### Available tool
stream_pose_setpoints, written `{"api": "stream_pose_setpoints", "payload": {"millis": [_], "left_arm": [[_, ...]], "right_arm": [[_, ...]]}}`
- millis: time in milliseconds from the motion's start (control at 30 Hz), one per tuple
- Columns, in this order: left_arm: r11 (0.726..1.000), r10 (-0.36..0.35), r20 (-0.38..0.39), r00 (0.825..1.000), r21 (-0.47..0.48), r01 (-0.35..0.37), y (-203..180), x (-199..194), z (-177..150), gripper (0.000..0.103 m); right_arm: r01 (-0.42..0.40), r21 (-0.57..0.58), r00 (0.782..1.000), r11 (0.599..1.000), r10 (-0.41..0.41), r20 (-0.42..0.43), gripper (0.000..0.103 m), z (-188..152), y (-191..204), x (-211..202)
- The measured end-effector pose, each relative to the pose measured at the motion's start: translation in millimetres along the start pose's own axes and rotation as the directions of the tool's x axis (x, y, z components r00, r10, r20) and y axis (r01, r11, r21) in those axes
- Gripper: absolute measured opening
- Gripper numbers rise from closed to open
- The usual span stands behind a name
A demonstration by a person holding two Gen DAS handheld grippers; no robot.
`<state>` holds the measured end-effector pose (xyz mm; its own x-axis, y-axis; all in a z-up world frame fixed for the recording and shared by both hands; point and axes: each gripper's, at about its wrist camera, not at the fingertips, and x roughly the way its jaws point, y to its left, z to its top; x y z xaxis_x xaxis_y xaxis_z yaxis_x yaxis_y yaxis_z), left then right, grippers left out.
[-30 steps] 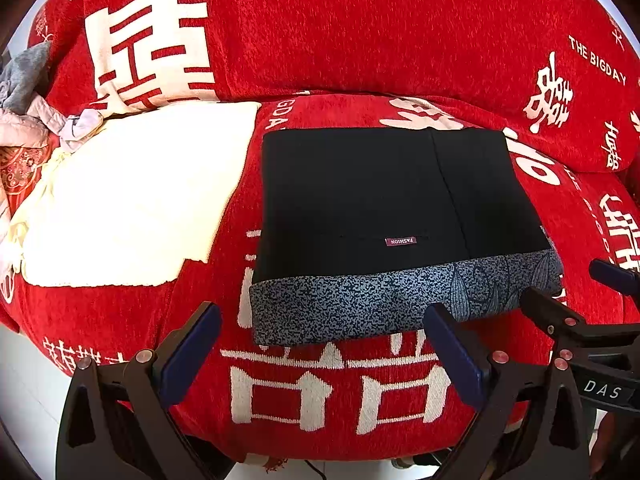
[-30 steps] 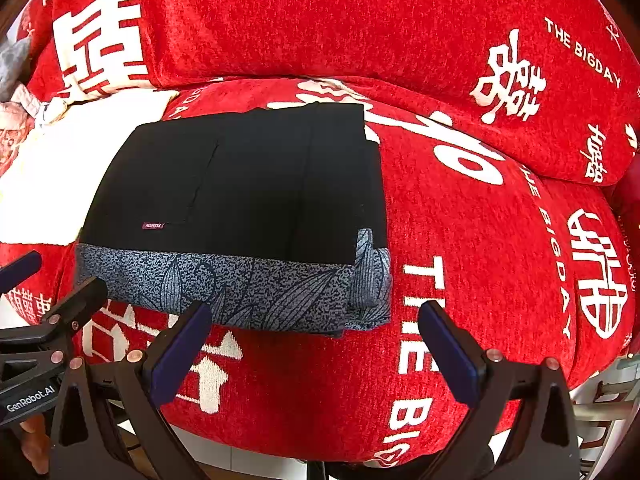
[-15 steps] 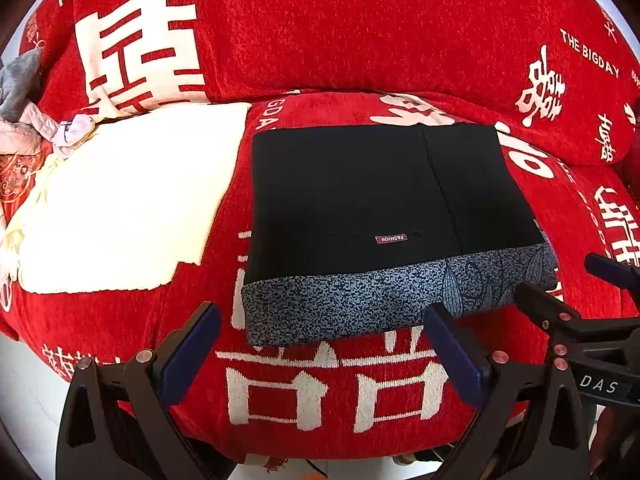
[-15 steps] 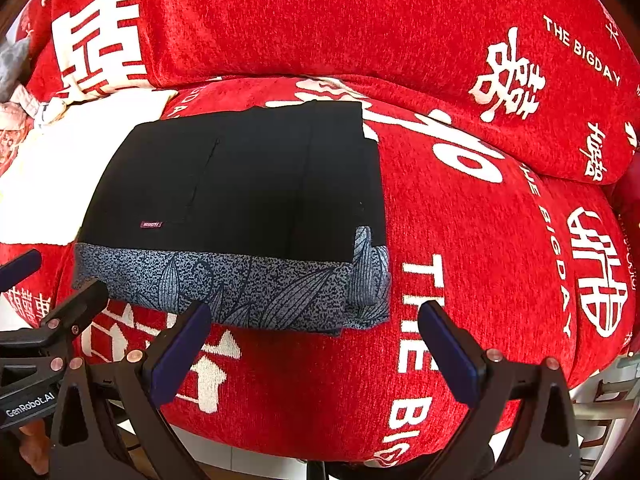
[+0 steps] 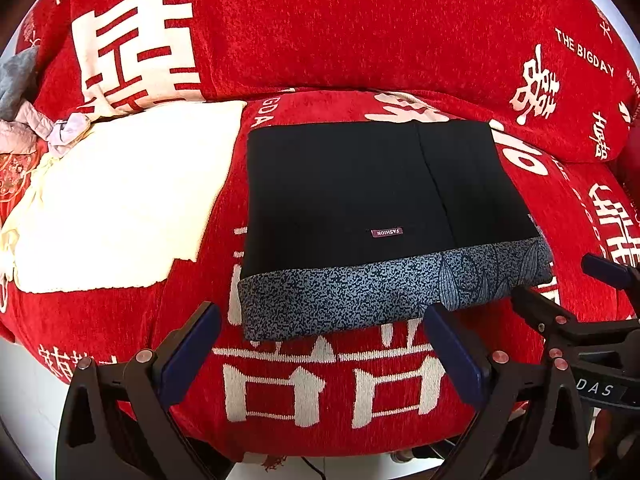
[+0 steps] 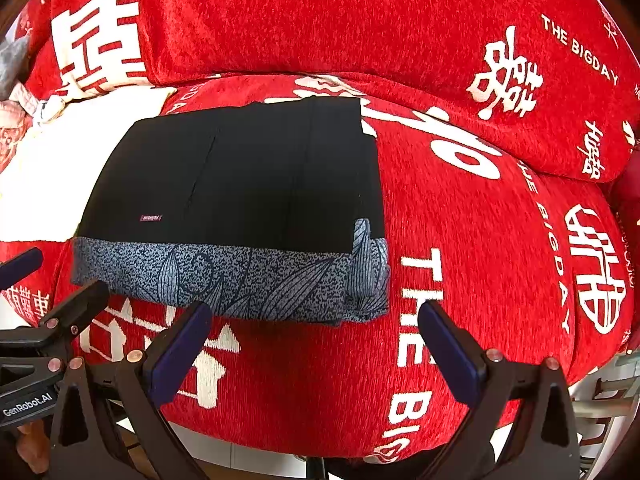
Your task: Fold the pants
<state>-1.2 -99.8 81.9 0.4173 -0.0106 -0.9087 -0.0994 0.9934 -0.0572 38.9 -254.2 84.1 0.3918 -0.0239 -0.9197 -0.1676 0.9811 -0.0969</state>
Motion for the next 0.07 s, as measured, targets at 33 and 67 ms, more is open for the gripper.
{"api": "stream_pose_setpoints", "payload": {"millis": [33,67], "left_arm": [[1.000,0.000,0.001,1.000,0.000,0.000,0.5,-0.1,-1.1,0.101],[1.000,0.002,0.000,1.000,0.000,-0.002,0.9,0.2,-2.4,0.101]], "right_arm": [[0.002,-0.002,1.000,1.000,-0.002,0.001,0.103,-1.1,0.5,-0.4],[0.004,-0.003,1.000,1.000,-0.004,0.001,0.103,-2.4,1.3,-0.7]]}}
